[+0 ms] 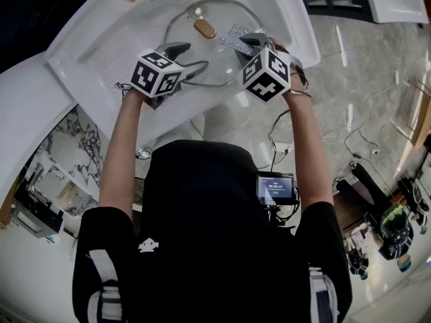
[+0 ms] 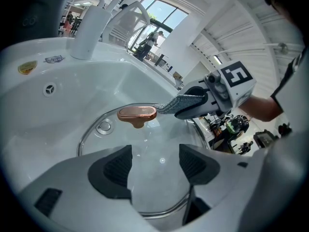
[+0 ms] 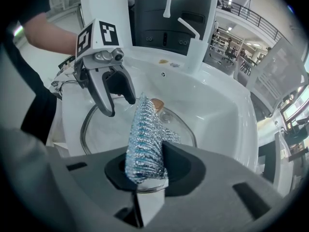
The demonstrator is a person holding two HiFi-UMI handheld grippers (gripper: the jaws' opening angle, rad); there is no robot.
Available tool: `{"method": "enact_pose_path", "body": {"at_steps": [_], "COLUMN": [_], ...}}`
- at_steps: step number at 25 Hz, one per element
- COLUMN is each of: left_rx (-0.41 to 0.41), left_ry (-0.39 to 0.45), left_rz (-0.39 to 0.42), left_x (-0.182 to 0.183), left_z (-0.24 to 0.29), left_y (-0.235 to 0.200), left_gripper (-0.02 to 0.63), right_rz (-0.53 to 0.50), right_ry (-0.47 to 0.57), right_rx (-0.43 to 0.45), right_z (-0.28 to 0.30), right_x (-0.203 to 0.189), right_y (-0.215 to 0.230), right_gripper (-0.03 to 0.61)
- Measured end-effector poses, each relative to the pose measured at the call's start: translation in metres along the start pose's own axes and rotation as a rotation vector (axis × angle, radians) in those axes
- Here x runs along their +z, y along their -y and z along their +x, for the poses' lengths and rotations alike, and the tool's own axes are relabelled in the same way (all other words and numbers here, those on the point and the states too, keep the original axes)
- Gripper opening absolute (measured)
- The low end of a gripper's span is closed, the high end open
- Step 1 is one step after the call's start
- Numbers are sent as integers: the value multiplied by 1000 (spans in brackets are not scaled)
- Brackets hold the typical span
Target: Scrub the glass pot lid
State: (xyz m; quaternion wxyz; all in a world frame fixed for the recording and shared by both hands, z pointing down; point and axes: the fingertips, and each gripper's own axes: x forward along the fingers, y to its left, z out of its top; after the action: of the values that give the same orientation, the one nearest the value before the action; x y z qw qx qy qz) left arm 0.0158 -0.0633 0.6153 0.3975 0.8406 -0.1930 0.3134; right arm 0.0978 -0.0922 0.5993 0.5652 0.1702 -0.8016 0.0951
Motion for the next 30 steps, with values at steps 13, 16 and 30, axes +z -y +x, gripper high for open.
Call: {"method": "enact_pose_path", "body": {"at_steps": [13,16,30], "left_rx": [0,-1,-6], "left_ry": [3,1,-1], "left_rz": [4,5,4], "left_x": [1,1,1], "left_z": [0,0,0], "left_y": [-1,0,-1], "left_gripper": [296,296,296], "right_rz": [-31,-52,-101], "right_ry": [-10,-14,-20], "right_rx": [4,6,28], "right_z": [-7,-11,-19], "right_x": [-2,-3,-1], "right_y": [-13,-19,-40], "right_gripper": [69,70,71]}}
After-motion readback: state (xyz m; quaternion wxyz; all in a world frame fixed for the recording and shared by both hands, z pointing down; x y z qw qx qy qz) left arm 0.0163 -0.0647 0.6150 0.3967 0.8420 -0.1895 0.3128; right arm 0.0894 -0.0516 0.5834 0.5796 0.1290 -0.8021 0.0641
